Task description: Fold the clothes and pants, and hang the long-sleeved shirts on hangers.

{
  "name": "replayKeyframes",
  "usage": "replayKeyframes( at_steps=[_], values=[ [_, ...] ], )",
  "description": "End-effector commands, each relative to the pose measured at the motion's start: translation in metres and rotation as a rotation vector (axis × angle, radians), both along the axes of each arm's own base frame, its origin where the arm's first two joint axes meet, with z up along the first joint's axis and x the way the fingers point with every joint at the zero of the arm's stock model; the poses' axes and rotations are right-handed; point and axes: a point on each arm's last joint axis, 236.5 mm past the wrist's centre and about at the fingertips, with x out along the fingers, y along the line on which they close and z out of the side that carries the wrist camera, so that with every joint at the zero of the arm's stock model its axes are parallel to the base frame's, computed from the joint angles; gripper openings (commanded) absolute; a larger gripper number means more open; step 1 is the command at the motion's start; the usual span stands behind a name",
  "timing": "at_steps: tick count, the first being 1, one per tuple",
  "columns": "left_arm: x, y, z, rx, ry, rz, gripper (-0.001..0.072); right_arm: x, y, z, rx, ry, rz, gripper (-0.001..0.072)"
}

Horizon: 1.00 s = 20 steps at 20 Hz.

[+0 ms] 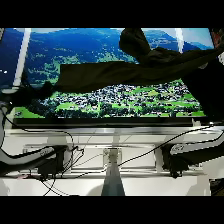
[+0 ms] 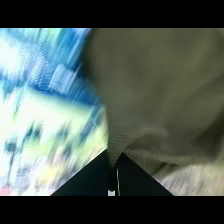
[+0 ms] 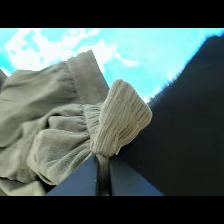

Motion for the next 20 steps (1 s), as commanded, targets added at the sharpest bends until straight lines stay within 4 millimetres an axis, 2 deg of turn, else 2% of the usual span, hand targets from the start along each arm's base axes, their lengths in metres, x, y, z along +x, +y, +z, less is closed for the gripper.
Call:
replayKeyframes(
  at_steps=[1,4,6,8,9,10,11,13,15,17,20],
  values=[
    [0.059,0.031,0.103,0.088,-0.211,0.04,0.0016,0.018,0.024,0.02,-0.062,-0.079,0.078,0.0029],
    [0.087,0.076,0.206,0.267,-0.374,0.103,0.0015,0.032,0.037,0.05,-0.121,-0.185,0.097,0.0029],
    [0.087,0.111,0.264,0.364,-0.453,0.179,0.0016,0.034,0.042,0.079,-0.178,-0.27,0.118,0.0029],
    [0.077,0.138,0.299,0.442,-0.499,0.23,0.0016,0.027,0.043,0.092,-0.191,-0.289,0.114,0.0028],
    [0.069,0.148,0.302,0.477,-0.491,0.243,0.0015,0.023,0.045,0.092,-0.184,-0.277,0.118,0.0029],
    [0.06,0.158,0.295,0.52,-0.45,0.238,0.0016,0.018,0.049,0.087,-0.168,-0.246,0.129,0.0029],
    [0.048,0.168,0.279,0.571,-0.378,0.215,0.0016,0.011,0.054,0.078,-0.131,-0.206,0.13,0.0029],
    [0.021,0.19,0.237,0.677,-0.193,0.162,0.0016,0.002,0.064,0.058,-0.07,-0.147,0.128,0.0029],
    [-0.009,0.212,0.193,0.763,-0.012,0.123,0.0016,-0.017,0.068,0.025,-0.046,-0.068,0.118,0.0028],
    [-0.039,0.222,0.146,0.765,0.14,0.091,0.0016,-0.052,0.076,-0.02,-0.035,0.03,0.113,0.0028],
    [-0.081,0.209,0.083,0.667,0.296,0.017,0.0016,-0.137,0.095,-0.087,-0.069,0.233,0.185,0.0028]
  ],
)
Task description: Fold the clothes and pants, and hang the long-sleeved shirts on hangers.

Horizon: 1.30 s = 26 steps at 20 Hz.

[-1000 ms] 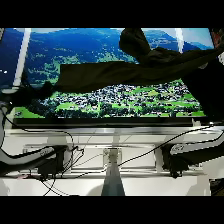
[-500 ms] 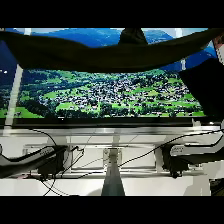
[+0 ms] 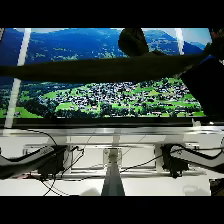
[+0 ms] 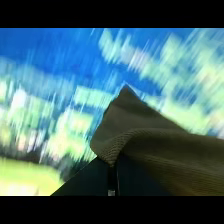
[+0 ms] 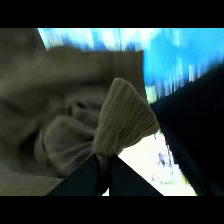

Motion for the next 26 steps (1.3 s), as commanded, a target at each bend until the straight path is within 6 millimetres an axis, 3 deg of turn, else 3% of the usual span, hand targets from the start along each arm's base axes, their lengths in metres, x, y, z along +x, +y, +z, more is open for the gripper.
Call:
replayKeyframes(
  at_steps=[1,3,6,9,14,23,24,25,26],
  values=[
    [-0.066,-0.001,-0.069,-0.045,0.267,-0.022,0.0017,-0.096,0.016,-0.073,-0.063,0.217,0.051,0.0029],
    [-0.111,0.0,-0.093,-0.069,0.427,-0.012,0.0017,-0.141,0.021,-0.092,-0.096,0.299,0.056,0.0029],
    [-0.182,0.012,-0.108,-0.055,0.682,0.017,0.0017,-0.194,0.05,-0.113,-0.013,0.443,0.096,0.0029],
    [-0.21,0.019,-0.118,-0.062,0.747,0.051,0.0016,-0.234,0.068,-0.129,0.062,0.606,0.132,0.003],
    [-0.199,0.037,-0.123,-0.004,0.677,0.073,0.0017,-0.256,0.077,-0.153,0.098,0.681,0.141,0.003],
    [-0.155,0.058,-0.122,0.075,0.483,0.091,0.0018,-0.246,0.072,-0.162,0.077,0.637,0.125,0.0031],
    [-0.153,0.059,-0.122,0.08,0.474,0.091,0.0048,-0.245,0.072,-0.162,0.075,0.633,0.124,0.0103],
    [-0.152,0.059,-0.122,0.082,0.473,0.09,0.0242,-0.244,0.072,-0.162,0.075,0.629,0.123,0.0304],
    [-0.152,0.059,-0.122,0.083,0.473,0.09,0.0596,-0.244,0.072,-0.162,0.074,0.627,0.124,0.0494]
  ],
)
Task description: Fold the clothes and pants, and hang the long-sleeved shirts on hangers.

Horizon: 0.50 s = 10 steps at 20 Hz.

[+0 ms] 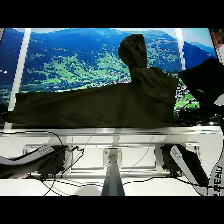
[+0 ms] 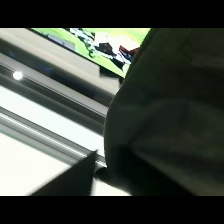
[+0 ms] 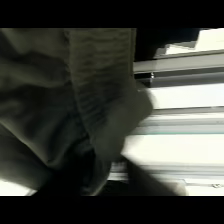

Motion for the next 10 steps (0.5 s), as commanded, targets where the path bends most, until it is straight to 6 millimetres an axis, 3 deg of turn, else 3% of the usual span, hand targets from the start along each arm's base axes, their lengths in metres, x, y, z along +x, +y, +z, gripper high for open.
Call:
replayKeyframes(
  at_steps=[1,3,4,6,8,10],
  values=[
    [0.008,0.002,0.0,0.007,-0.034,0.004,0.0694,0.004,-0.001,-0.001,-0.003,-0.021,0.008,0.0534],
    [0.006,-0.003,0.0,-0.008,-0.023,0.01,0.0705,0.018,-0.006,0.001,-0.025,-0.08,0.031,0.0534],
    [0.008,-0.007,0.0,-0.013,-0.019,0.004,0.0705,0.034,-0.011,0.007,-0.044,-0.141,0.021,0.0534],
    [0.02,-0.015,0.005,-0.006,-0.026,-0.038,0.0705,0.078,-0.016,0.029,-0.059,-0.318,-0.012,0.0534],
    [0.044,-0.026,0.016,0.017,-0.05,-0.108,0.0705,0.133,-0.021,0.066,-0.093,-0.545,-0.024,0.0533],
    [0.076,-0.044,0.03,0.045,-0.079,-0.207,0.0696,0.175,-0.012,0.095,-0.14,-0.678,0.1,0.0531]
  ],
)
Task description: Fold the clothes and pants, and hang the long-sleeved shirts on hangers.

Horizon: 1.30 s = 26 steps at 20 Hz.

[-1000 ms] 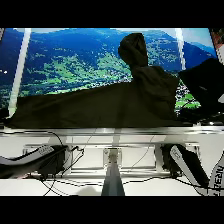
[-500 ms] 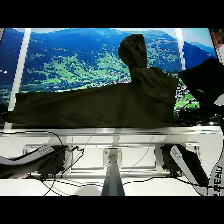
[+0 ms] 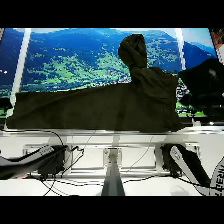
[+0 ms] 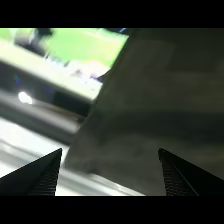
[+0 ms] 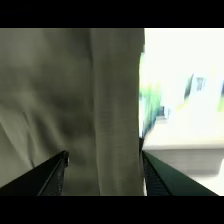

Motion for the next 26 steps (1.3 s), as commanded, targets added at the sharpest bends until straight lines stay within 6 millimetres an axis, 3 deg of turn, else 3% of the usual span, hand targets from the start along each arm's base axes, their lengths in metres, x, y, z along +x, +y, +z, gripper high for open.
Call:
replayKeyframes(
  at_steps=[1,4,6,7,8,10,13,17,18,19,20,23,26],
  values=[
    [0.048,-0.031,0.021,0.039,-0.052,-0.145,0.0696,0.085,0.013,0.054,-0.08,-0.281,0.112,0.0531],
    [0.097,-0.079,0.041,0.063,-0.116,-0.298,0.0696,0.155,0.062,0.057,-0.074,-0.344,0.247,0.0531],
    [0.118,-0.114,0.046,0.063,-0.142,-0.378,0.0696,0.195,0.102,0.035,-0.056,-0.328,0.336,0.0534],
    [0.124,-0.13,0.045,0.06,-0.143,-0.422,0.0695,0.216,0.123,0.023,-0.057,-0.334,0.382,0.0571],
    [0.128,-0.143,0.046,0.058,-0.146,-0.455,0.0695,0.236,0.142,0.014,-0.063,-0.356,0.414,0.0637],
    [0.136,-0.16,0.046,0.056,-0.162,-0.486,0.0696,0.27,0.174,-0.008,-0.091,-0.395,0.469,0.0637],
    [0.141,-0.171,0.047,0.058,-0.174,-0.514,0.0696,0.294,0.21,-0.05,-0.108,-0.365,0.545,0.063],
    [0.141,-0.17,0.047,0.058,-0.175,-0.513,0.0696,0.319,0.221,-0.085,-0.132,-0.351,0.573,0.0611],
    [0.142,-0.17,0.047,0.059,-0.178,-0.514,0.0696,0.323,0.22,-0.09,-0.144,-0.349,0.578,0.0516],
    [0.142,-0.17,0.047,0.059,-0.179,-0.514,0.0695,0.327,0.218,-0.091,-0.162,-0.352,0.586,0.0258],
    [0.143,-0.17,0.046,0.059,-0.18,-0.515,0.0696,0.33,0.218,-0.086,-0.167,-0.364,0.587,0.0049],
    [0.143,-0.17,0.046,0.06,-0.18,-0.515,0.0695,0.34,0.224,-0.038,-0.165,-0.436,0.587,0.003],
    [0.144,-0.17,0.046,0.054,-0.185,-0.493,0.0696,0.33,0.23,0.042,-0.136,-0.508,0.591,0.003]
  ],
)
